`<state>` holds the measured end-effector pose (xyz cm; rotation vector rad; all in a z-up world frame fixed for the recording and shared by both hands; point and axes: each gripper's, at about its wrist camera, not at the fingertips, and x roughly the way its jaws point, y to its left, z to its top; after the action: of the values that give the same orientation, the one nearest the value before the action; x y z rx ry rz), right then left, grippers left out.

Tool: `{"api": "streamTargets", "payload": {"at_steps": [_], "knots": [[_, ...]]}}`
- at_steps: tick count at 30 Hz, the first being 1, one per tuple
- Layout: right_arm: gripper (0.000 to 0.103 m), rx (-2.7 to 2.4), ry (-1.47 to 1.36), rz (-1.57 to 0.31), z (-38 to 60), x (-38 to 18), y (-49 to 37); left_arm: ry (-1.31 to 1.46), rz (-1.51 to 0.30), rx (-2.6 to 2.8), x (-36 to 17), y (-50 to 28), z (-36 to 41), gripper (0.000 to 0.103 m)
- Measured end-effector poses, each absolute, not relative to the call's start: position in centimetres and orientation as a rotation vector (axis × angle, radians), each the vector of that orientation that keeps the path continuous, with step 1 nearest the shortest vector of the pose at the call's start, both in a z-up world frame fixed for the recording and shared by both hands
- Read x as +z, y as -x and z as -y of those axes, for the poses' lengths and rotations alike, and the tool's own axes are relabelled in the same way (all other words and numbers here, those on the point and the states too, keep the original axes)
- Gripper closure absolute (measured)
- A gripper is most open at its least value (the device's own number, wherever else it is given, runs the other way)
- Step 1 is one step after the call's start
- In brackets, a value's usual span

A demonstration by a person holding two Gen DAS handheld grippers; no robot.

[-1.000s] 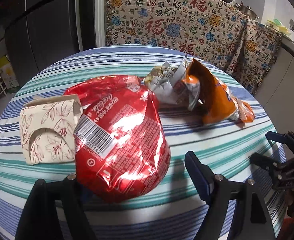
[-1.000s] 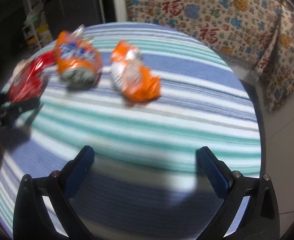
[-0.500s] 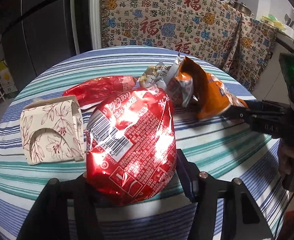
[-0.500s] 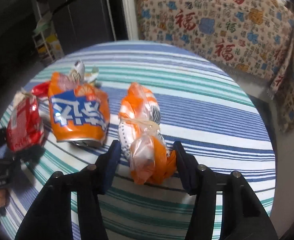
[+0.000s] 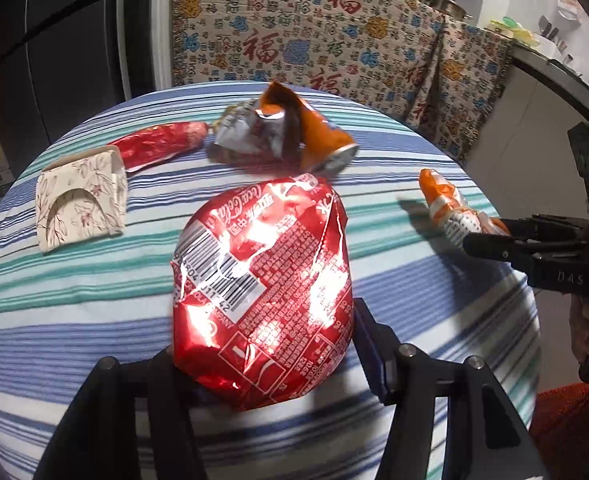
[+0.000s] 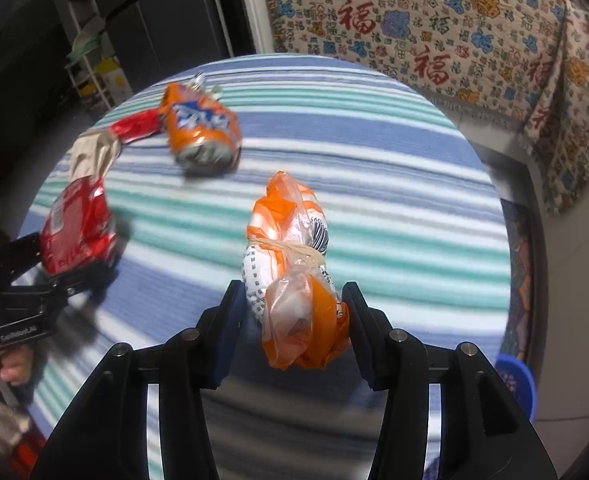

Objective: Collect trash
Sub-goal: 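Grasp the red chip bag with the left tool while the right tool grasps the orange bundle, then carry the chip bag and orange bundle toward the blue wastebasket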

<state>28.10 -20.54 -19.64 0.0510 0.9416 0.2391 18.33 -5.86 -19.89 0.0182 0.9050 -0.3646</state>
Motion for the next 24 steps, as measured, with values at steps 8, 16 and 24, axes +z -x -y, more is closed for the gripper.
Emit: {"api": "streamTargets", "payload": {"at_steps": [8,16,24], "knots": [[0.052,0.213,-0.032,-0.941,21.0,-20.2,-24.7,-0.033,-0.909,-0.377,-19.9,-16.9,8.3,0.044],[0.052,0.184,-0.074,-0.923,22.8,-20.0,-23.9,-0.040,-0.906,-0.367,-19.6,-16.4,9.9,0.044],[0.052,0.177,-0.057,-0.899,22.9,-19.4,-23.2,-0.060,-0.899,-0.370,-19.4,-16.0,11.1,0.044]]}}
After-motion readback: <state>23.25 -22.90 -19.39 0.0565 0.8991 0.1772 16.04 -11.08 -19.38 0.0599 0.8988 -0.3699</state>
